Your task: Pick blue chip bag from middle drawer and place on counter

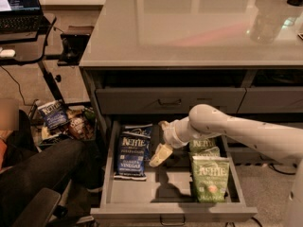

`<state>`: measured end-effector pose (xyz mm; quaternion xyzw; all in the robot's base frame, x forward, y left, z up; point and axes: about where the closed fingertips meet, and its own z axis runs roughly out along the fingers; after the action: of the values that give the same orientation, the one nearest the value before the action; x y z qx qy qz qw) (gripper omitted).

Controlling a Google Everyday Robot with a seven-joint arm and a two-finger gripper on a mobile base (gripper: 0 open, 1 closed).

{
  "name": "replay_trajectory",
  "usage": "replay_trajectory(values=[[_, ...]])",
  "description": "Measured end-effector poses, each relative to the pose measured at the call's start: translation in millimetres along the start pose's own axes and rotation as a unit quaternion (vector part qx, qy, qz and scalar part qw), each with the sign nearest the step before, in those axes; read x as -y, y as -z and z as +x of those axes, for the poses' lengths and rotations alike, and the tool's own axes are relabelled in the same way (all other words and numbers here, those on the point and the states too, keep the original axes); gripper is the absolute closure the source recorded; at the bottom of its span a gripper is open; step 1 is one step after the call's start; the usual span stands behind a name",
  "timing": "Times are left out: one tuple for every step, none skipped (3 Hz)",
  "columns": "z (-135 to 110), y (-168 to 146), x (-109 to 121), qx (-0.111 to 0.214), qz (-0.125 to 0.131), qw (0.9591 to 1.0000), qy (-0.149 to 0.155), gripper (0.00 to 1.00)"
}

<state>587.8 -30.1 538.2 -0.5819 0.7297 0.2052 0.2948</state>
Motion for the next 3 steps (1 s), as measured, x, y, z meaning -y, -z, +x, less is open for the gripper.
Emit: replay_trajectory(values=[[14.5, -42.0, 7.5, 0.006, 0.016, 0.9998, 0.003, 0.0], [20.9, -76.6, 19.0, 0.003, 0.028, 0.9995, 0.014, 0.0], [25.0, -104.5, 27.2, -0.001, 0.024, 0.9995, 0.022, 0.0]])
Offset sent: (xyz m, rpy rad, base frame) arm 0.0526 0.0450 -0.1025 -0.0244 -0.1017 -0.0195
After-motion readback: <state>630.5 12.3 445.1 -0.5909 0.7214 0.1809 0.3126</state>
